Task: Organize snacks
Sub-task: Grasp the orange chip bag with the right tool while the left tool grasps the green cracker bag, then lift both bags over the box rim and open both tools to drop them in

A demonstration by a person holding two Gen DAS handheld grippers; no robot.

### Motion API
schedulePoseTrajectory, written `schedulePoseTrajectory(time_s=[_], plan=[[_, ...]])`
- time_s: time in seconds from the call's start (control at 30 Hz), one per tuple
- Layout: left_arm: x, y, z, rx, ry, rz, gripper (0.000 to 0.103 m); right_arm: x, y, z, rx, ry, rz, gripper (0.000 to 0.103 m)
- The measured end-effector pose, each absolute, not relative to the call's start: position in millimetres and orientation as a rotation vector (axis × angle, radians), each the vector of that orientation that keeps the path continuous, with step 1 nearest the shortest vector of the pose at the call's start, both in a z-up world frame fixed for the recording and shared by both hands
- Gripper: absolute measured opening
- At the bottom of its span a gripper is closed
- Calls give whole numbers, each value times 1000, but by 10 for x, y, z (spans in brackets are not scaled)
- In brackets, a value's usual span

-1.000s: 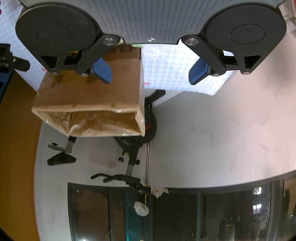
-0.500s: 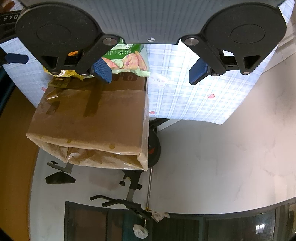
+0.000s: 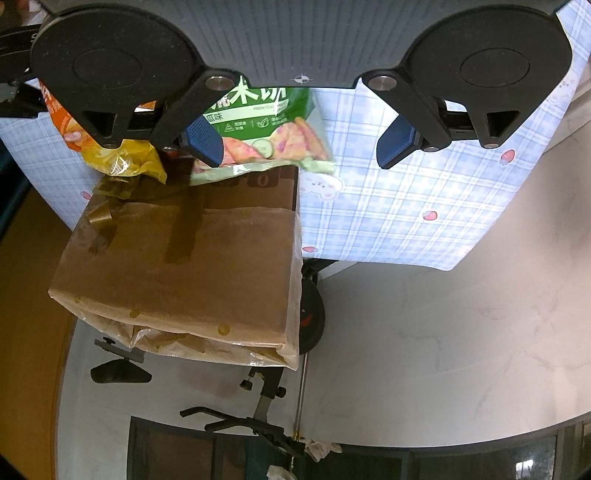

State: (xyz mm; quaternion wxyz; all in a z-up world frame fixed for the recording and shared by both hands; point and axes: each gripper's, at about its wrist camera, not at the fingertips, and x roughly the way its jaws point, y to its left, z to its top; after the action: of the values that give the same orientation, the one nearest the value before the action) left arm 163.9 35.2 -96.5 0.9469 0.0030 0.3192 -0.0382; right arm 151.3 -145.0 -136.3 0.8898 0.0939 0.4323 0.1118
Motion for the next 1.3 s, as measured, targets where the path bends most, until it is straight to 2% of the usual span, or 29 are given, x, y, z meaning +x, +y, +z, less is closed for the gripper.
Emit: schedulePoseTrajectory(time_s=[0.03,0.1,0.3,0.7,0.9,1.3], plan=[[1640,346,-974,8,653,-78,92,1507,-1441,-1337,184,888,237,84],[1650,349,-998,9,664,-77,92,1485,-1438,-1267,155,852,232,72],[1671,417,-1109,-20,704,-64,92,1458,-1587,-1074,163,761,222,68],[1919,445,-1339,-209,801,-131,92,1484,-1718,-1091,180,733,158,67],[1964,236,-1464,-126,799,-129,93,1449,-1767,-1098,182,723,154,67],[2058,305,-1629,-214,826,-156,99,1477,-1827,-1149,208,731,140,67]])
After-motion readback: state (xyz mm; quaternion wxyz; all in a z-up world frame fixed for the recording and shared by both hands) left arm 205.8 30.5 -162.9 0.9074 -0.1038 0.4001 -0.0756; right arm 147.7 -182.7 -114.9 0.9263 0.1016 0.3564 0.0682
